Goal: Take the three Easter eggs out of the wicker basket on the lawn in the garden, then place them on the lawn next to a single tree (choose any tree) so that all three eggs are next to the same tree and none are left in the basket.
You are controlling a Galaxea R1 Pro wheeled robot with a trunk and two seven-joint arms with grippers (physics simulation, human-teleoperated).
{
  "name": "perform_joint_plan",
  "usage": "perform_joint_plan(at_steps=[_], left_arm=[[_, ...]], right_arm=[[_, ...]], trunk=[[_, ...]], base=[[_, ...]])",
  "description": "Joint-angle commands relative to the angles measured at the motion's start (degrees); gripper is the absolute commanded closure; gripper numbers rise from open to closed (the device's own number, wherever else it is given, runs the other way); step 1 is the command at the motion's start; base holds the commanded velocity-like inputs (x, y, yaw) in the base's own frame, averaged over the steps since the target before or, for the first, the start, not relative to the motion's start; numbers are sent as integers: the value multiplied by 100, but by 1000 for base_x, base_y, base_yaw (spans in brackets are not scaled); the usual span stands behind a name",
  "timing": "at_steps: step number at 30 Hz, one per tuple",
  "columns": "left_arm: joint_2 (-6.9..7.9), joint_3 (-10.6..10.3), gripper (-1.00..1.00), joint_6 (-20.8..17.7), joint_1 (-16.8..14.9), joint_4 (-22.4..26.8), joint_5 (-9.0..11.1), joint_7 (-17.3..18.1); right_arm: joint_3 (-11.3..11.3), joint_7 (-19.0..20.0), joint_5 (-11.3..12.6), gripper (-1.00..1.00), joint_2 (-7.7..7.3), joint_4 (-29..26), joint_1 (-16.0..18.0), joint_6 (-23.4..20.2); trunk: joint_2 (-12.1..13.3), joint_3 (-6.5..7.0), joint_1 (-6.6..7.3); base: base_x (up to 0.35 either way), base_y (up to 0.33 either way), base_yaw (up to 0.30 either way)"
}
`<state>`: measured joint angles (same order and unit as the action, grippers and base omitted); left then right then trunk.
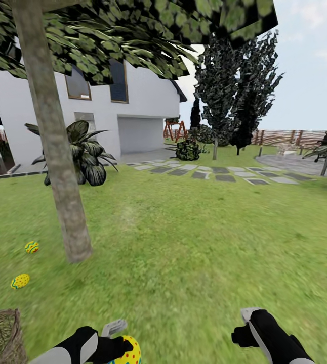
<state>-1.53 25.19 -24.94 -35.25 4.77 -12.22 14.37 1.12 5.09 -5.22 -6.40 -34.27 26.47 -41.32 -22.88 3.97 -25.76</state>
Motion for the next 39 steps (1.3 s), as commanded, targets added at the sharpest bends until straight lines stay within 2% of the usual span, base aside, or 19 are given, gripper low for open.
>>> perform_joint_plan(at_steps=[1, 6, 10, 12, 13, 15, 19, 21, 23, 24, 25, 26, 28, 29, 32, 39], left_arm=[[-5, 47, 100, -38, 1, 16, -61, 22], [-13, 47, 100, -38, 1, 16, -61, 22], [-17, 47, 100, -34, 1, 16, -61, 22], [-41, 47, 100, 391, 1, -37, -61, 10], [-46, 47, 100, 720, 1, -229, -61, 0], [-45, 47, 100, 845, 1, -321, -61, -3], [42, 56, 100, 859, 1, -309, -28, 16], [183, 63, 100, 845, 1, -296, -23, 24], [372, 65, 100, 720, 1, -181, -13, 42], [404, 65, 100, 639, 1, -119, -11, 49], [435, 61, 100, 398, 1, 64, -9, 66], [438, 58, 100, 224, 1, 319, -3, 78], [453, 61, 100, -463, 1, 1132, 0, 91], [461, 63, 100, -629, 1, 1368, 0, 92], [472, 65, 100, -813, 1, 1618, -4, 92], [481, 59, 100, -800, 1, 1609, -14, 80]], right_arm=[[11, 53, -58, -100, -4, -9, -2, -25], [13, 53, -61, -100, 30, 55, -2, -25], [122, 53, -67, -100, 50, 160, -1, -22], [132, 53, -64, -100, 51, 165, -2, -24], [133, 53, -62, -100, 51, 166, -2, -23], [134, 53, -59, -100, 48, 166, -2, -22], [128, 53, -58, -100, 42, 159, -2, -25], [128, 53, -58, -100, 42, 158, -2, -25], [133, 53, -58, -100, 42, 161, -2, -25], [134, 53, -58, -100, 42, 160, -2, -25], [138, 53, -58, -100, 47, 159, -2, -25], [140, 53, -59, -100, 50, 160, -2, -25], [135, 53, -58, -100, 42, 158, -2, -25], [130, 53, -58, -100, 38, 158, -2, -25], [126, 53, -58, -100, 34, 158, -2, -25], [128, 62, -58, -100, 33, 158, -2, -33]], trunk=[[-4, -3, -2], [-4, -3, -2], [-4, -3, -2], [-4, -3, -2], [-4, -3, -2], [-4, -3, -2], [-4, -3, -2], [-4, -3, -2], [-4, -3, -2], [-4, -3, -2], [-4, -3, -2], [-4, -3, -2], [-4, -3, -2], [-4, -3, -2], [-4, -3, -2], [-4, -3, -2]], base=[[0, -332, 295], [0, -332, 295], [0, -332, 295], [0, -332, 295], [0, -332, 295], [0, -332, 295], [0, -332, 295], [0, -331, 295], [0, -331, 295], [0, -331, 295], [0, -332, 295], [0, -331, 295], [0, -331, 295], [0, -331, 295], [0, -331, 295], [0, -182, 295]])
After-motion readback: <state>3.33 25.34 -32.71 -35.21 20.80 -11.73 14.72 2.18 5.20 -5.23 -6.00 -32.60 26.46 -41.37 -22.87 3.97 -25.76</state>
